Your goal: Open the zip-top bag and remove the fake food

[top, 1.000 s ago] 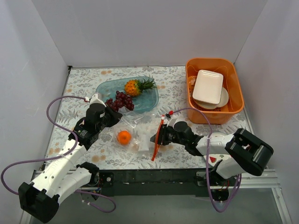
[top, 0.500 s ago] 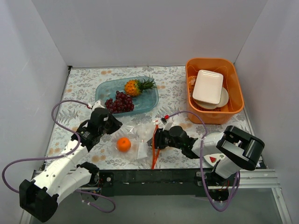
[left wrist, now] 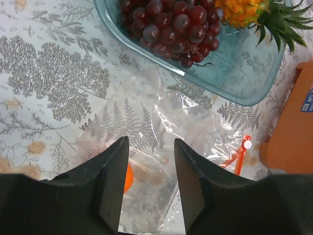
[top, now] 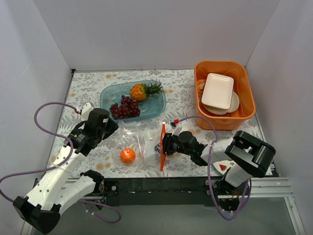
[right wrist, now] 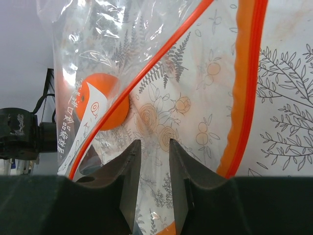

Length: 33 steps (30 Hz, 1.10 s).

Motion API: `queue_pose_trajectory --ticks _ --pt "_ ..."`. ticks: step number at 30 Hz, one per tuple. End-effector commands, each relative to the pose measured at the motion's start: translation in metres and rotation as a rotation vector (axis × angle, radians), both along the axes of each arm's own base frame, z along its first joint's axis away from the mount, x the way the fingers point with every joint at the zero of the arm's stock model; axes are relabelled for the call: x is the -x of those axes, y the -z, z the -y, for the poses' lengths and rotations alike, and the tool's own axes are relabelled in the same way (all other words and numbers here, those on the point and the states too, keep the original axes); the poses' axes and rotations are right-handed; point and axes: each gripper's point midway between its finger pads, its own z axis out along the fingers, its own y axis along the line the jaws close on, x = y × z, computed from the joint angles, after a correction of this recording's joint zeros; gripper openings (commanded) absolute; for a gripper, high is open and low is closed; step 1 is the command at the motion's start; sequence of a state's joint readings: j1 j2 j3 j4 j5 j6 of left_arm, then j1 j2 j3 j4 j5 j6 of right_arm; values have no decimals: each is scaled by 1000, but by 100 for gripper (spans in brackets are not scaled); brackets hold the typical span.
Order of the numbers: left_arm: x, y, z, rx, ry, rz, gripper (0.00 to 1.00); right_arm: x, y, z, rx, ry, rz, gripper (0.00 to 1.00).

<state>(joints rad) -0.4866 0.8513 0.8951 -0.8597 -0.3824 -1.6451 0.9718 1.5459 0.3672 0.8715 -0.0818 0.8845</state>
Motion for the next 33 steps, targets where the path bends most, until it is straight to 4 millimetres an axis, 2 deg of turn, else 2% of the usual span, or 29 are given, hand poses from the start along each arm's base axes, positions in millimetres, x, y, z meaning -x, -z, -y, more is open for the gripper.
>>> queue_pose_trajectory --ticks 1,3,4,9,16,23,33 --pt "29 15 -9 18 -58 -127 39 -4 -12 -6 -52 -5 23 37" --pt "41 37 -9 40 -87 -197 35 -4 -12 -7 -56 -8 26 37" --pt "45 42 -9 51 -94 -209 31 -3 -11 -7 -56 -11 23 37" --pt "56 68 3 128 -96 -250 23 -2 -11 -10 -58 -24 21 37" --pt "73 110 19 141 -100 -340 22 -2 -10 -12 -55 -33 15 37" --pt "77 135 24 136 -118 -370 22 2 -15 -20 -61 -70 26 38" --pt "80 155 28 155 -118 -386 9 16 -26 -47 -79 -185 70 46"
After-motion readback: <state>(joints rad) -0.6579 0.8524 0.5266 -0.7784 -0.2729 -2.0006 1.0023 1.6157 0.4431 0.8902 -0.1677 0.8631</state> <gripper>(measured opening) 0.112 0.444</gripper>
